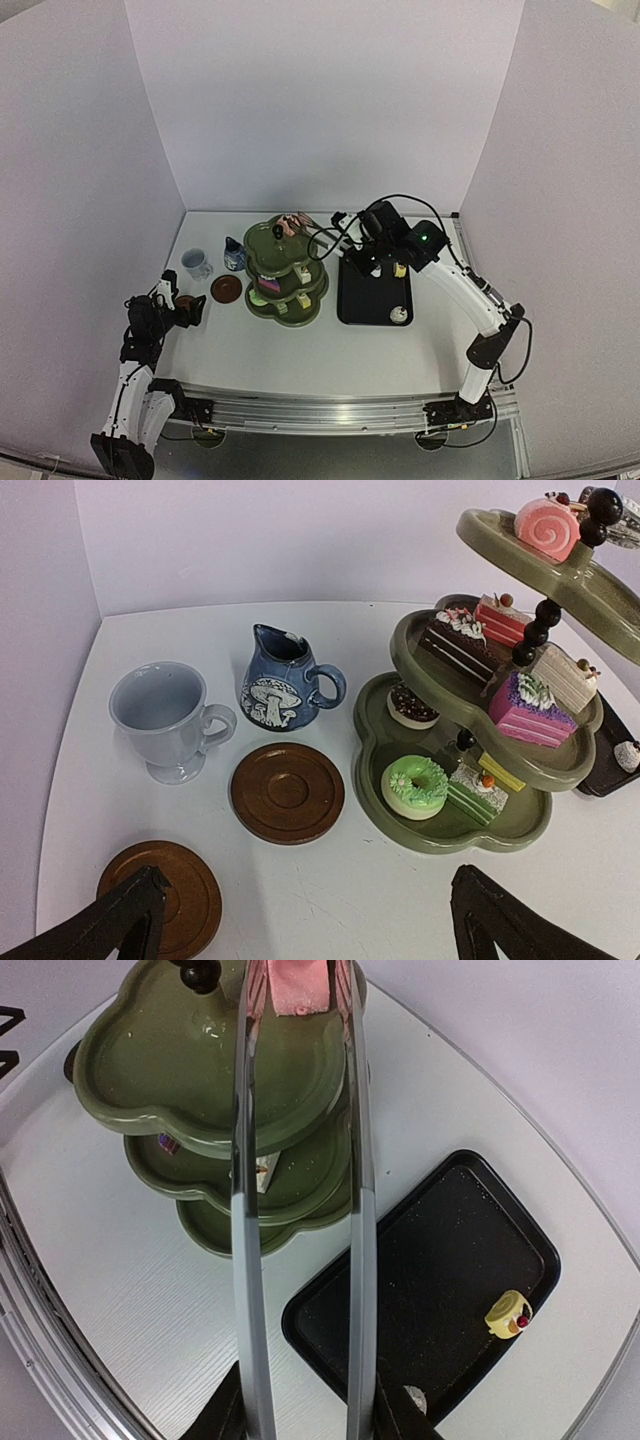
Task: Serve the afternoon tea
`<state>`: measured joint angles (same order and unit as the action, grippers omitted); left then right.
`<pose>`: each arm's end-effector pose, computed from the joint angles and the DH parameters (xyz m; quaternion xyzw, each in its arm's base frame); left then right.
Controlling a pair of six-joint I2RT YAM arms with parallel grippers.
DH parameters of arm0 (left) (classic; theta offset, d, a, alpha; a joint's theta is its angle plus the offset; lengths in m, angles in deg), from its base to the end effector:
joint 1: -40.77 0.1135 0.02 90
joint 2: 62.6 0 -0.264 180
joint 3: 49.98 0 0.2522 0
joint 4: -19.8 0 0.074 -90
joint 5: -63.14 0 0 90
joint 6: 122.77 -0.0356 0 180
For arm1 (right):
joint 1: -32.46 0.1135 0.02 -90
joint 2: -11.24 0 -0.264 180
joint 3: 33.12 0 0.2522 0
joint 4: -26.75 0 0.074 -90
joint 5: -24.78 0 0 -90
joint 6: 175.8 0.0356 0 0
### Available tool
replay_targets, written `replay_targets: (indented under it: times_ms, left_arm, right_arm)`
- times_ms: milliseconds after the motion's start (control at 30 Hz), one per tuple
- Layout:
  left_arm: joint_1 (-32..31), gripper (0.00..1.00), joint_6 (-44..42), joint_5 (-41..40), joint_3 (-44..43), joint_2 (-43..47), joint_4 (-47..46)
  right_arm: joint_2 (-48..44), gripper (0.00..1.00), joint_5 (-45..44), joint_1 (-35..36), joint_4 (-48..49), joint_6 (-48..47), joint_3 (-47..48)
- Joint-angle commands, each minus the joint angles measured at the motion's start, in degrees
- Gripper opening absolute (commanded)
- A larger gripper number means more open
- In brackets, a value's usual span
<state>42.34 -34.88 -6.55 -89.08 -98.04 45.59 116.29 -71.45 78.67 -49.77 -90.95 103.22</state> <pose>0.1564 -0.0081 0.2422 0.1023 0.8162 -0.1286 0.5539 0.2665 0.2724 0.4218 -0.3814 0.8411 0.0863 0.3737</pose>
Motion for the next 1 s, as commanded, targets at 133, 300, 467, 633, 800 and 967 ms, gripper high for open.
replay_targets:
  times_ms: [133, 300, 467, 633, 800, 967]
  left_arm:
    - [0.19, 1.0, -0.88, 0.19, -0.39, -0.16, -0.47]
    - [0.17, 1.0, -0.88, 0.21, -0.34, 0.1, -0.43]
    - [0.2, 1.0, -0.49, 0.38, -0.45, -0.16, -0.69]
    - [0.17, 1.0, 1.45, -0.38, -0.9, -0.07, -1.12]
    - [0.14, 0.99, 8.95, -2.3, -2.65, -1.16, -4.49]
    - [0.35, 1.0, 17.56, -6.01, -2.88, -4.31, -7.95]
  right_arm:
    - [-7.32, 0.33, 0.31, 0.04, 1.13, 2.9, -3.31]
    - [-11.21, 0.32, -5.03, -1.62, 0.68, 7.25, -6.92]
    - [-14.22, 0.31, -9.04, -6.27, 0.19, 12.57, -11.9]
    - [-15.47, 0.31, -11.9, -10.1, 0.22, 16.55, -15.68]
    - [-15.76, 0.32, -14.11, -15.89, 1.46, 20.28, -22.36]
    - [-17.28, 0.33, -13.52, -19.73, 7.27, 21.68, -31.3]
